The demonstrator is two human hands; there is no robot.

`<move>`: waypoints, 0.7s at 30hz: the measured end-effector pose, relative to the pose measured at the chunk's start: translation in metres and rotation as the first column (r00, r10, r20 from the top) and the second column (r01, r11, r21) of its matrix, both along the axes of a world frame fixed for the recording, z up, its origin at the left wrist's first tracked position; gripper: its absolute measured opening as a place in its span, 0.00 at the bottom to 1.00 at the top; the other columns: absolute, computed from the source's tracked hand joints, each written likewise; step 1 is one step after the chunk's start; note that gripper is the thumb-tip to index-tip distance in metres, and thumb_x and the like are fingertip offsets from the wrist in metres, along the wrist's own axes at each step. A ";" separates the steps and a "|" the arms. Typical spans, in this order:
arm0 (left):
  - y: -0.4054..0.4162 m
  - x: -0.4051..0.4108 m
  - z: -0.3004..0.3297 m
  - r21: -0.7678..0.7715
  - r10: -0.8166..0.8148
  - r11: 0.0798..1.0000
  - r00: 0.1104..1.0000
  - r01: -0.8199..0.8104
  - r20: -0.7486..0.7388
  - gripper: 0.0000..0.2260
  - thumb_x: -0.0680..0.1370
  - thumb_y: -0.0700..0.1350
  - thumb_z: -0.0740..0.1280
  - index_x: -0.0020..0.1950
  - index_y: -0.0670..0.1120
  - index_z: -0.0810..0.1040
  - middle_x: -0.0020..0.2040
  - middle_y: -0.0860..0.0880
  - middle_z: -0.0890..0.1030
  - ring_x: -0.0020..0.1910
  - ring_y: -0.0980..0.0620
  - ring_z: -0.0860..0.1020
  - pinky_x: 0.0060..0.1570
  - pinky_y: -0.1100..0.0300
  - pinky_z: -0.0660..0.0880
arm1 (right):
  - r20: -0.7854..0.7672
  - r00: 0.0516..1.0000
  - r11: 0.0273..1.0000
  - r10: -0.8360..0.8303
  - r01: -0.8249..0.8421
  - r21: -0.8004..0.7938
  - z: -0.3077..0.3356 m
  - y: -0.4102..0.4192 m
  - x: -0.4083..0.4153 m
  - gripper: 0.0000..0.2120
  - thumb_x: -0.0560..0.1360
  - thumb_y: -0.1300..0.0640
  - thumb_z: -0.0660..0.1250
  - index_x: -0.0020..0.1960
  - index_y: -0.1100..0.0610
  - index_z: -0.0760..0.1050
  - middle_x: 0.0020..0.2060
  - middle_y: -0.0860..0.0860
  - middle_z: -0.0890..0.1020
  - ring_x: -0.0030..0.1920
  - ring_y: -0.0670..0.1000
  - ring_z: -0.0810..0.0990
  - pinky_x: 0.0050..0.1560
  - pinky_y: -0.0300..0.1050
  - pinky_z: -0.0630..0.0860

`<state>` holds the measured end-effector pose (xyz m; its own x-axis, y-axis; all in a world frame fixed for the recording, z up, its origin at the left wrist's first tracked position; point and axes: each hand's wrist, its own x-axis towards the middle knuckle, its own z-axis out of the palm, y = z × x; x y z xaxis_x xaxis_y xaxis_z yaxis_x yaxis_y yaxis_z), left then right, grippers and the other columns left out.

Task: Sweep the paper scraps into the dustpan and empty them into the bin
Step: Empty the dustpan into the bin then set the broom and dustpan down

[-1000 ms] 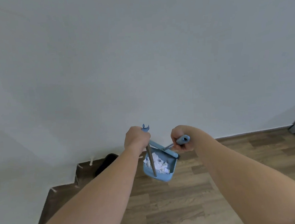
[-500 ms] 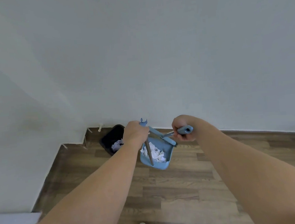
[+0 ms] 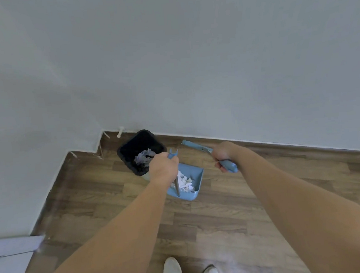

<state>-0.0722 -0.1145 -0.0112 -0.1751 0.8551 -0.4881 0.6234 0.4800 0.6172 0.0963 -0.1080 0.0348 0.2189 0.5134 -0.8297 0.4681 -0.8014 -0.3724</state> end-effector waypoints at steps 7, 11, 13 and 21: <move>0.017 -0.006 -0.060 0.057 -0.012 0.998 1.000 0.013 -0.014 0.15 0.76 0.42 0.62 0.30 0.45 0.64 0.28 0.49 0.68 0.27 0.52 0.64 0.28 0.59 0.60 | 0.011 0.998 0.998 0.062 -0.062 0.005 -0.065 0.030 -0.001 0.15 0.78 0.65 0.53 0.34 0.56 0.62 0.30 0.53 0.68 0.28 0.50 0.67 0.30 0.42 0.66; 0.030 -0.004 -0.080 0.076 0.011 0.997 1.000 -0.010 -0.015 0.13 0.75 0.41 0.62 0.31 0.44 0.66 0.28 0.50 0.69 0.27 0.53 0.64 0.28 0.61 0.60 | 0.039 0.991 0.990 0.132 -0.129 -0.058 -0.089 0.045 0.001 0.13 0.76 0.66 0.50 0.34 0.61 0.65 0.30 0.56 0.71 0.28 0.52 0.67 0.31 0.42 0.65; 0.042 -0.003 -0.083 0.094 0.008 0.996 1.000 -0.007 -0.009 0.12 0.75 0.43 0.62 0.32 0.44 0.67 0.29 0.49 0.70 0.28 0.52 0.66 0.30 0.60 0.62 | 0.047 0.989 0.990 0.139 -0.138 -0.017 -0.099 0.053 0.002 0.14 0.77 0.66 0.52 0.33 0.60 0.64 0.32 0.55 0.71 0.29 0.51 0.68 0.33 0.43 0.68; 0.067 -0.004 -0.085 0.121 0.023 0.993 0.998 -0.016 -0.054 0.11 0.75 0.44 0.62 0.38 0.39 0.77 0.30 0.48 0.74 0.29 0.51 0.69 0.32 0.58 0.67 | 0.011 0.953 0.948 0.302 -0.299 -0.108 -0.087 0.077 0.003 0.12 0.76 0.68 0.56 0.35 0.59 0.65 0.31 0.54 0.72 0.28 0.49 0.68 0.19 0.38 0.69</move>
